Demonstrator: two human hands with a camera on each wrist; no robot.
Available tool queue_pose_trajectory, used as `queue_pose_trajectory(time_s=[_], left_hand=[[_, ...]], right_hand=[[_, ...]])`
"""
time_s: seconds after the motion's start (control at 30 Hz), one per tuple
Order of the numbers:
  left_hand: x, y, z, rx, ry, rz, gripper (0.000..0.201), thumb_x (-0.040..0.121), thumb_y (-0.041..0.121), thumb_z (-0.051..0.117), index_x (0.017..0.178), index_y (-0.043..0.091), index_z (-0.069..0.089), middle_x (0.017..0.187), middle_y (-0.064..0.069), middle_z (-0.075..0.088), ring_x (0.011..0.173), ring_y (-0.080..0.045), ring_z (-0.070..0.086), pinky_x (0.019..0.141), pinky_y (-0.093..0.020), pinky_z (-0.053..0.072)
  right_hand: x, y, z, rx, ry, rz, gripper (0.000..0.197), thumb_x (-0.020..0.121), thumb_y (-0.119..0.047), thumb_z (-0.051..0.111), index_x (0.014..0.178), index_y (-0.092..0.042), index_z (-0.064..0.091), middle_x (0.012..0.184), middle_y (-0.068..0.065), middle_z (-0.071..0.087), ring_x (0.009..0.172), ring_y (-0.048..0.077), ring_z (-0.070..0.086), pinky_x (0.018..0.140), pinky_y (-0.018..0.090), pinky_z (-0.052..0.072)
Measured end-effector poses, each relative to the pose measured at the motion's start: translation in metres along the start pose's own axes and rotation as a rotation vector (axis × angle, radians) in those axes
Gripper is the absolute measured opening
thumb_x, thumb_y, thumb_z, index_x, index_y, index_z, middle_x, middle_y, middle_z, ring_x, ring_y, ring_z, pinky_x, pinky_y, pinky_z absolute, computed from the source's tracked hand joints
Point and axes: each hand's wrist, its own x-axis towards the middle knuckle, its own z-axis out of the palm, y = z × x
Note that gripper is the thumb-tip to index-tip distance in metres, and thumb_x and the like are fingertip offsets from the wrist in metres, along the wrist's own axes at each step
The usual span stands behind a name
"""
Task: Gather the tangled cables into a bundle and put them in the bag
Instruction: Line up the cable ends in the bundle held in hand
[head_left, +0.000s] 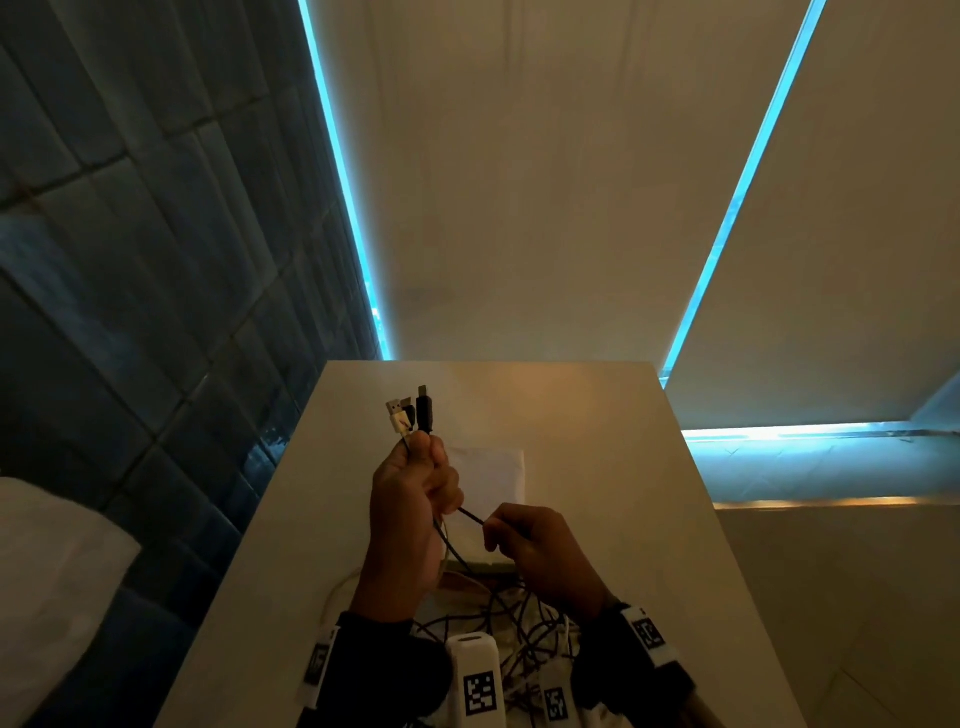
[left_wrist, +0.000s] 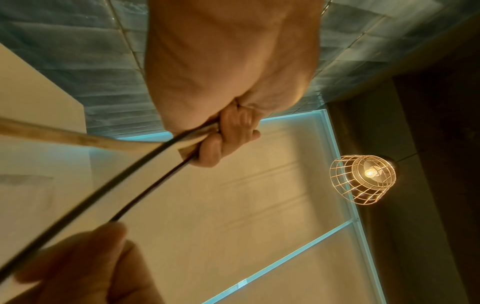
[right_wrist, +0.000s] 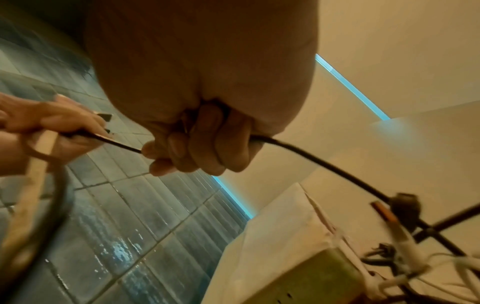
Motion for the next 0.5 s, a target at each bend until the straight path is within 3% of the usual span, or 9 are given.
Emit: queue_pose_trajectory(time_s=[0.17,0.4,0.5], left_hand=[[-0.002,0.002,-0.002,0.042,0.019,0.018,0.035,0.103,0.019,0.031,0.072,0.01,0.044,0.047,0.008,0.028,0.039,-0.005,0.019,0.039,-0.02,0.019],[0.0,0.014,-0.009,0.074,-0.002,0.006,0.033,0.102,0.021,0.033,0.077,0.008,0.051,0.048,0.008,0.027,0.041,-0.005,0.02,0.042,-0.02,0.02],[-0.001,0.013,-0.01,0.115,-0.006,-0.041,0.032,0.103,0.02,0.033,0.081,0.006,0.052,0.047,0.009,0.026,0.04,-0.005,0.02,0.043,-0.022,0.018]], right_hand=[[-0.001,0.008,0.003,-0.024,0.006,0.015,0.027,0.093,-0.011,0.055,0.068,-0.009,0.061,0.061,-0.009,0.051,0.053,-0.002,0.048,0.054,0.01,0.039],[-0.005,0.043,0.008,-0.104,0.033,0.091,0.038,0.093,-0.008,0.053,0.059,-0.025,0.058,0.056,-0.011,0.055,0.056,-0.004,0.053,0.055,0.009,0.036],[-0.003,0.048,0.01,-0.112,0.078,0.182,0.041,0.091,-0.009,0.054,0.056,-0.03,0.057,0.058,-0.008,0.053,0.055,0.0,0.051,0.057,0.018,0.04]])
